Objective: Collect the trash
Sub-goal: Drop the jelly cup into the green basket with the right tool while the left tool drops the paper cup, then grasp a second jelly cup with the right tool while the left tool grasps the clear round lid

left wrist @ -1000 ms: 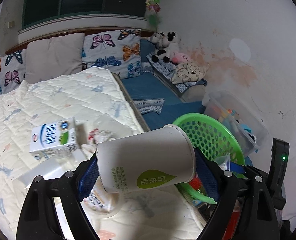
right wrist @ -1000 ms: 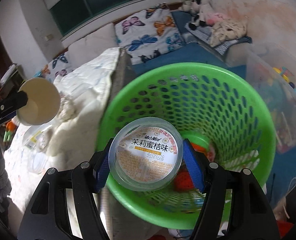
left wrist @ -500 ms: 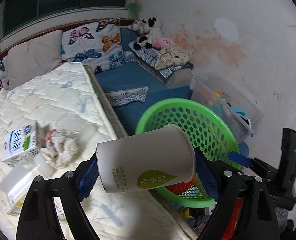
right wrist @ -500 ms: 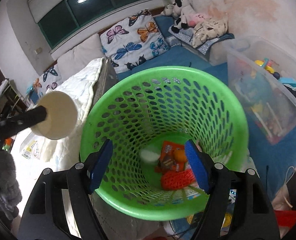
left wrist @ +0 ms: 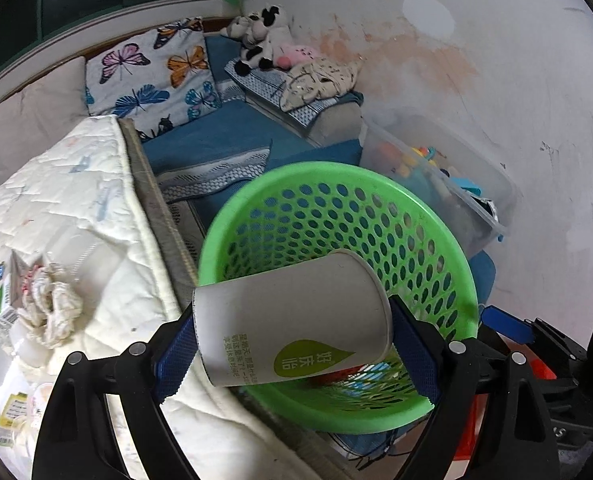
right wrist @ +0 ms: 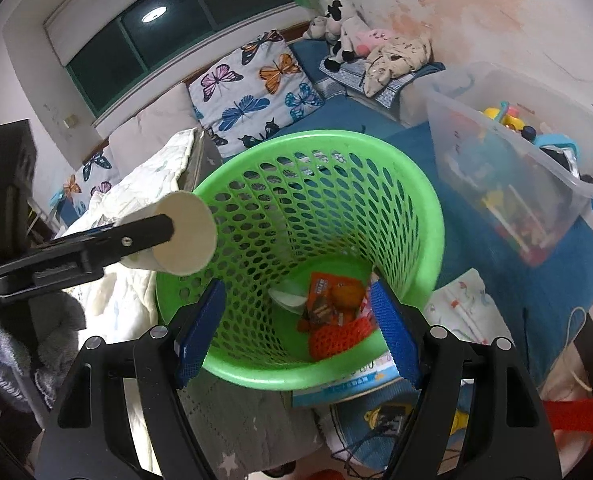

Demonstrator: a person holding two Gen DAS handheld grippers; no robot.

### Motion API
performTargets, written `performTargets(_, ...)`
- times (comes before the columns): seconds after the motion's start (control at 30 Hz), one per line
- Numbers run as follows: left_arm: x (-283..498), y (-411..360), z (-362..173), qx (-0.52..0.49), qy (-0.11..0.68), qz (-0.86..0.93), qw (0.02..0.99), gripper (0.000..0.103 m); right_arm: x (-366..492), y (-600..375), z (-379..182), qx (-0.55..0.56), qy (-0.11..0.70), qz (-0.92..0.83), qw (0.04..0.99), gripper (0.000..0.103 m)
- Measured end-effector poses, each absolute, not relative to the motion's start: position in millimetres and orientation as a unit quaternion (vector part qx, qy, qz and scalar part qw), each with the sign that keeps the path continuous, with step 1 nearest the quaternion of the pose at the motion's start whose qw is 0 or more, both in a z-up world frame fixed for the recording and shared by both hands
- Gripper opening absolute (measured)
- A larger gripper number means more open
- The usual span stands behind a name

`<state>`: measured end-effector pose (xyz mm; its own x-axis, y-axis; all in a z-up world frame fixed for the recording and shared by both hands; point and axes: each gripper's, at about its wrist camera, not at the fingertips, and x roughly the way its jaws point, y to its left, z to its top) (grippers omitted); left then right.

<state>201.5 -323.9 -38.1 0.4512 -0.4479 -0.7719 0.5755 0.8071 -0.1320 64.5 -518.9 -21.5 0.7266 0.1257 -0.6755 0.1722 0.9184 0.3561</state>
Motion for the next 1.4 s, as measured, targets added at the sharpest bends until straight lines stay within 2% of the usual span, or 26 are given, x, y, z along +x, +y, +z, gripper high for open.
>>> performTargets(0.1,199,-330,-41,0.079,0.429,-0.307,0.846,0.09,62,-520,-21,0.205,0.369,-0.012,0.907,0.075)
performTargets(0.4,194,-317,-37,0.069,0.421,-0.311,0.849,0.091,58,-510,-19,0.207,0.367,-0.004,0.907,0.075)
performTargets(0.97,178,-197,-15,0.036,0.384,-0.225,0.895,0.091,78,-440,-13,0.172,0.375,0.065,0.909,0.075)
performTargets(1.4,160,-95,-28,-0.009,0.4,-0.149,0.904,0.091,107,-366,-8,0.132,0.385,0.142,0.902,0.075)
